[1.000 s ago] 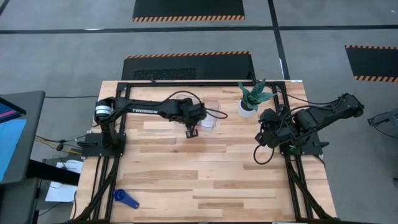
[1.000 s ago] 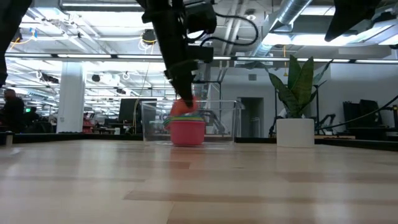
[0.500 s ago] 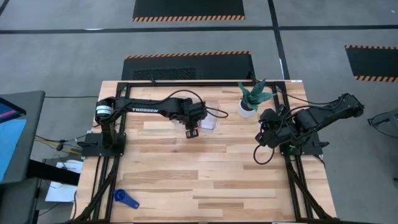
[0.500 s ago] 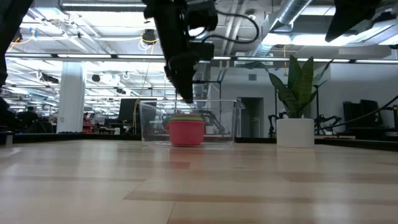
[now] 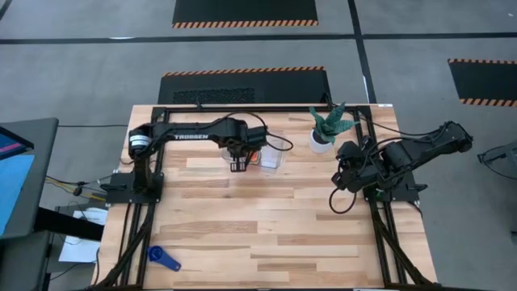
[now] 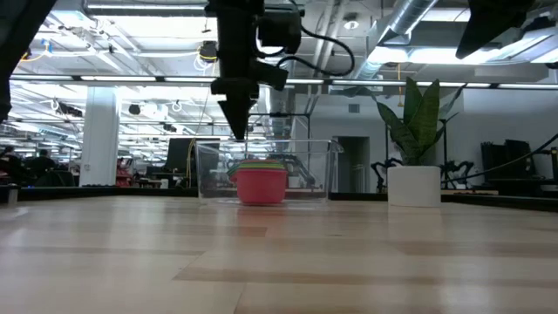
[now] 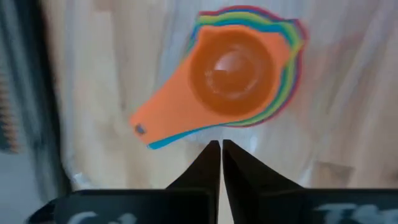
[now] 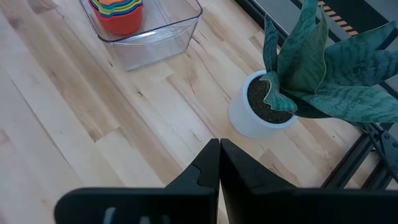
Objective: Nest measuring cups in basket
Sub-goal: Adjust the transparent bin, then stack the blue measuring cup on top of the orange measuring cup in the transparent bin
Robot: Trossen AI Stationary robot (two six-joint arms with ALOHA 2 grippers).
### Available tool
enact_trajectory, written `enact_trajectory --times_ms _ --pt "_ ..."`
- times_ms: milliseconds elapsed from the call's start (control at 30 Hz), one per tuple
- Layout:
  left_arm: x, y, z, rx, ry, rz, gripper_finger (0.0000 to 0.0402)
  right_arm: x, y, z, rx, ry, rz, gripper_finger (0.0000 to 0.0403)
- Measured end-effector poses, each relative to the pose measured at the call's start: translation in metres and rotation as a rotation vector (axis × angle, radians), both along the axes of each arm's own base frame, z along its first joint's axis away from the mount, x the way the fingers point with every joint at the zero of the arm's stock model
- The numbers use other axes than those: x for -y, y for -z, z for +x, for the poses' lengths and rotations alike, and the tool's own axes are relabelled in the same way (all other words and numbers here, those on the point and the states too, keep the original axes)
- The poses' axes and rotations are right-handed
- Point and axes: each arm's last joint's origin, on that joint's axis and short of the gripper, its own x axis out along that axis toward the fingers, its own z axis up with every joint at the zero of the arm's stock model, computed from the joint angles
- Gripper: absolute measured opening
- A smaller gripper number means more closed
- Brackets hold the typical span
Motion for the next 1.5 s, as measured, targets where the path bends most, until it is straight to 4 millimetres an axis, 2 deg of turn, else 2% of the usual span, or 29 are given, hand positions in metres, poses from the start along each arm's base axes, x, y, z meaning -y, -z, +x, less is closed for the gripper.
enact_trajectory --times_ms 233,467,667,767,833,900,1033,1100,1167,1267,1367,1433,1500 --pt "0.000 0.010 -0.011 -0.093 -0.060 -0.045 0.0002 0.000 0.000 0.000 -0.001 -0.001 0.001 0.0033" --pt "0.012 0.036 -0.019 -0.152 -0.076 -0.059 0.0000 0.000 0.000 -0.001 -0.012 -0.001 -0.003 0.0033" --pt "0.029 0.036 -0.016 -0.141 -0.061 -0.086 0.0000 0.001 0.001 -0.001 -0.017 -0.001 -0.006 0.0033" --pt "0.034 0.034 -0.016 -0.137 -0.063 -0.044 0.0000 0.001 0.001 -0.001 -0.017 -0.001 -0.006 0.0033" --pt "0.035 0.030 -0.017 -0.127 -0.078 -0.016 0.0000 0.001 0.001 -0.001 -0.015 0.000 -0.007 0.0033" --pt "0.035 0.016 -0.017 -0.096 -0.100 0.015 0.0000 0.001 0.001 -0.001 -0.015 0.000 -0.007 0.0033" --pt "0.047 -0.040 -0.024 0.038 -0.197 -0.014 0.0000 0.000 0.000 -0.001 -0.009 0.003 -0.004 0.0033" --pt "0.066 -0.062 -0.040 0.077 -0.216 -0.080 0.0000 0.000 0.000 -0.001 -0.008 0.004 -0.002 0.0033" --pt "0.091 -0.071 -0.064 0.061 -0.205 -0.068 0.0000 0.000 0.000 -0.001 -0.007 0.005 -0.002 0.0033" --pt "0.129 -0.072 -0.109 0.086 -0.234 -0.093 0.0000 0.000 0.000 -0.001 -0.006 0.006 -0.002 0.0033" --pt "0.166 -0.070 -0.151 0.183 -0.273 -0.276 0.0000 0.000 0.000 0.001 0.012 0.006 0.005 0.0033" --pt "0.188 -0.068 -0.171 0.229 -0.323 -0.400 0.0000 -0.001 0.000 0.002 0.026 0.007 0.011 0.0033" --pt "0.206 -0.064 -0.188 0.213 -0.381 -0.454 0.0000 -0.001 -0.001 0.003 0.041 0.008 0.017 0.0033"
